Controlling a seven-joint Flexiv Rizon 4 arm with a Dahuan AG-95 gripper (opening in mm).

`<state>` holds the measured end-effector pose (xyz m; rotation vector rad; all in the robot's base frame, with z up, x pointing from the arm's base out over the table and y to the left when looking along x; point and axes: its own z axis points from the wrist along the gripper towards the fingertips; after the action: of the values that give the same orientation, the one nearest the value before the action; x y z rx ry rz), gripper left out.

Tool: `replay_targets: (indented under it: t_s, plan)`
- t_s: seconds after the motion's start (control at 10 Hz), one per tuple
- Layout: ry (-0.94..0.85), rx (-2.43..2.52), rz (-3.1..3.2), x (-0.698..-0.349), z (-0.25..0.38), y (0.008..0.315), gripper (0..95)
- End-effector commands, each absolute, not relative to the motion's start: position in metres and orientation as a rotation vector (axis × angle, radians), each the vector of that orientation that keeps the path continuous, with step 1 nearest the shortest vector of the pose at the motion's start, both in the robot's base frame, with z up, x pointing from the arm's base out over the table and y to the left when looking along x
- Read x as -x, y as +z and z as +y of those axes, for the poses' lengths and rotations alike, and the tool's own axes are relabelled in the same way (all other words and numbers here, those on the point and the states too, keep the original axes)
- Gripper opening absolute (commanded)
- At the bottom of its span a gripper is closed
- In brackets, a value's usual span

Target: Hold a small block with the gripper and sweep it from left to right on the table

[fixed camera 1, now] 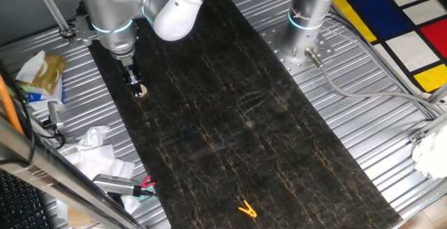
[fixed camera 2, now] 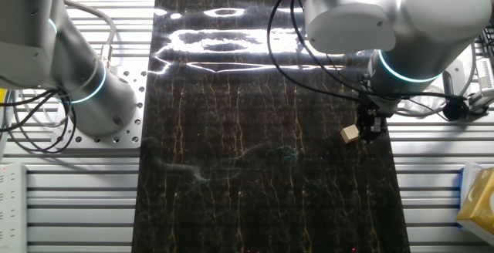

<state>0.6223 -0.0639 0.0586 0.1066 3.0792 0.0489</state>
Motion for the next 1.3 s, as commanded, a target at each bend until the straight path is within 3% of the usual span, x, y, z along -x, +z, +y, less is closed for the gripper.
replay_targets:
  t_s: [0.1,1.3]
  plan:
    - [0.050,-0.105,3.079,-0.6229,-0.0643,0.0576,57.0]
    - [0.054,-0.095,3.077,-0.6253,-0.0681,0.0497,57.0]
